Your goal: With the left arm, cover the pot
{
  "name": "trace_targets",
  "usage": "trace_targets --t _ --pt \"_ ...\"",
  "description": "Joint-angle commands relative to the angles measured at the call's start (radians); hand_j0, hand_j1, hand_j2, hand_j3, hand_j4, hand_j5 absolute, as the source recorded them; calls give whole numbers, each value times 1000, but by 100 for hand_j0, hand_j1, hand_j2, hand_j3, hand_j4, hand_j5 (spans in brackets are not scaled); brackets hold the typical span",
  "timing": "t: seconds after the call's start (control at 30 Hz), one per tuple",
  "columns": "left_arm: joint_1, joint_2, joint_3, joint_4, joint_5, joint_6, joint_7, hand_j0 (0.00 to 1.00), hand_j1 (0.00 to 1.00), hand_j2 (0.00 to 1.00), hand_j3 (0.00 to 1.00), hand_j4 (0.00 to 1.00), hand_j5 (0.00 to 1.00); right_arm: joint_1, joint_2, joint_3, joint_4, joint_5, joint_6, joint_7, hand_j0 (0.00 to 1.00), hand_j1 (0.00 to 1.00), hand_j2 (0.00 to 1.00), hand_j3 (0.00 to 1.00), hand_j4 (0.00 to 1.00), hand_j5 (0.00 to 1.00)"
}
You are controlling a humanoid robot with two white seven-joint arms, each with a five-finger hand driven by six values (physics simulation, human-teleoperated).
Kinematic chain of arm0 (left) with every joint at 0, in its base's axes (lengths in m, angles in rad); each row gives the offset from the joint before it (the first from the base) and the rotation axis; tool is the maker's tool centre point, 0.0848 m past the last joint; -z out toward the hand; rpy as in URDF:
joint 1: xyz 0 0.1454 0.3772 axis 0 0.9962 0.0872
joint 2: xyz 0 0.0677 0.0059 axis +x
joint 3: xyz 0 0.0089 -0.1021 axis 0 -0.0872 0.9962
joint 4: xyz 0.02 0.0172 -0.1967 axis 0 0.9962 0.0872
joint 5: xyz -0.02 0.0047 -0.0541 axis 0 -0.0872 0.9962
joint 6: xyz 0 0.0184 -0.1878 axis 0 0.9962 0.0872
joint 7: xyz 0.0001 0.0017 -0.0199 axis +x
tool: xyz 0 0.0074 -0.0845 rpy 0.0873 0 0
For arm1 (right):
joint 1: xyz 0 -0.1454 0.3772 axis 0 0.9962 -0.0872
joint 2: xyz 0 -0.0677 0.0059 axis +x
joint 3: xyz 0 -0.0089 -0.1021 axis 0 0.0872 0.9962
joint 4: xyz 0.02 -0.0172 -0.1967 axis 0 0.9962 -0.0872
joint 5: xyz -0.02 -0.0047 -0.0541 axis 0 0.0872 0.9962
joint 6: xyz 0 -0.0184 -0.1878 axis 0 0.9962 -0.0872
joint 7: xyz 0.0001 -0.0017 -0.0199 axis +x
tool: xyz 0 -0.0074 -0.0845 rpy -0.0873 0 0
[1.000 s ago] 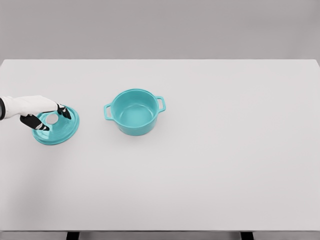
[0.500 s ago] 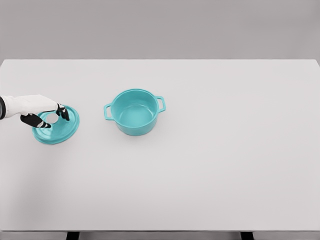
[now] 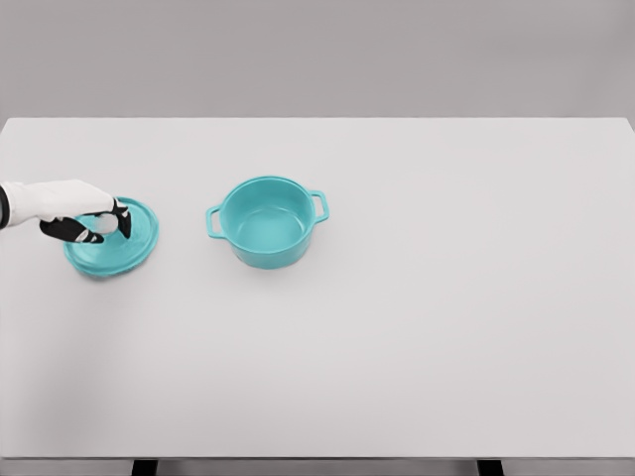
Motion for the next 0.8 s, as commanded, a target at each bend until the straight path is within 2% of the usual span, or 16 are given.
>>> trace_targets --t 0.0,0.3,0.47,0.77 --pt "0 2 1 -1 6 1 0 51 51 51 51 51 51 0 0 0 0 0 0 0 100 100 100 100 100 100" --pt "-43 2 2 -16 9 -18 0 51 51 51 51 51 51 0 0 0 0 0 0 0 100 100 100 100 100 100" --pt "-60 2 1 -70 10 -33 0 51 51 51 51 51 51 2 0 1 0 0 0 0 100 100 100 100 100 100" --pt "-92 2 2 -96 42 -78 0 51 51 51 51 51 51 2 0 0 0 0 0 0 100 100 100 100 100 100"
